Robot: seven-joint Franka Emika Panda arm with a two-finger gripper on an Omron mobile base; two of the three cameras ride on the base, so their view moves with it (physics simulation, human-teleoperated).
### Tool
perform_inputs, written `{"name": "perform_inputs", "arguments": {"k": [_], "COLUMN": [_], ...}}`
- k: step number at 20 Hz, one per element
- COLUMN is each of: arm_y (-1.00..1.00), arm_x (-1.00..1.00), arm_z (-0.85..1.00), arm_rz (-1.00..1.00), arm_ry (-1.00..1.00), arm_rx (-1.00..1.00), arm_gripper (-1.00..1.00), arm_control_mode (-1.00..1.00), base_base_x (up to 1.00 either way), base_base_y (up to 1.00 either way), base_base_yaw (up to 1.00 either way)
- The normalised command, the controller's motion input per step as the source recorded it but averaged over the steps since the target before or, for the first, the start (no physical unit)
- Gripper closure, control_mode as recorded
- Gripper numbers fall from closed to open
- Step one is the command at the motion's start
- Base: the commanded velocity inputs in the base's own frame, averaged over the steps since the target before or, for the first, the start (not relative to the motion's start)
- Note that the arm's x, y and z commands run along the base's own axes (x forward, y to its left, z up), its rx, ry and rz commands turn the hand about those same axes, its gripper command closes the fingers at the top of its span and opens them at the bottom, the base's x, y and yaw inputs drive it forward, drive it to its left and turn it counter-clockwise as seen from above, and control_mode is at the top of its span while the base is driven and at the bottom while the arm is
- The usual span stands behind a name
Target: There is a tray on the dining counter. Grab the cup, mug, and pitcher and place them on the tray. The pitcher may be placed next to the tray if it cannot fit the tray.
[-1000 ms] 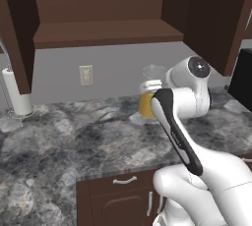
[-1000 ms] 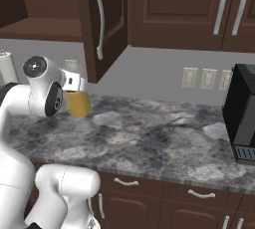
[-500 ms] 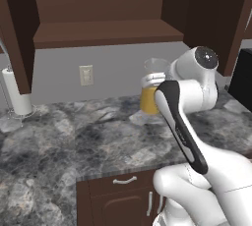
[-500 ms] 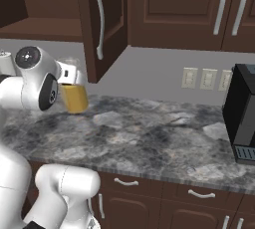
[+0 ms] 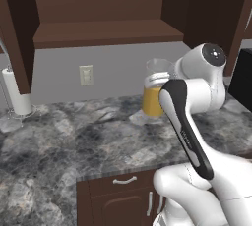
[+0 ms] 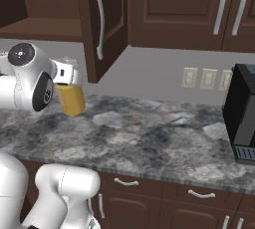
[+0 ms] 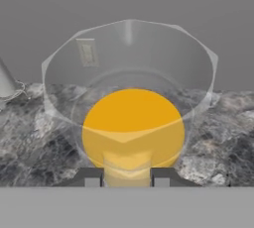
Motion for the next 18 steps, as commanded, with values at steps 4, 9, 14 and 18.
{"name": "perform_inputs", "arguments": {"k": [4, 9, 14, 18], "arm_y": [0.0, 0.0, 0.0, 0.0], "arm_x": [-0.1, 0.0, 0.0, 0.0], "arm_z": [0.0, 0.0, 0.0, 0.0], "arm_rz": [0.0, 0.0, 0.0, 0.0], "arm_ry": [0.0, 0.0, 0.0, 0.0], "arm_rx": [0.0, 0.0, 0.0, 0.0], "arm_gripper": [1.0, 1.0, 1.0, 1.0], "arm_control_mode": [-1.0, -1.0, 1.0, 1.0], "base_base_x": [0.0, 0.0, -0.24, -0.42], "base_base_y": [0.0, 0.0, -0.06, -0.15], "base_base_yaw": [0.0, 0.0, 0.0, 0.0]}}
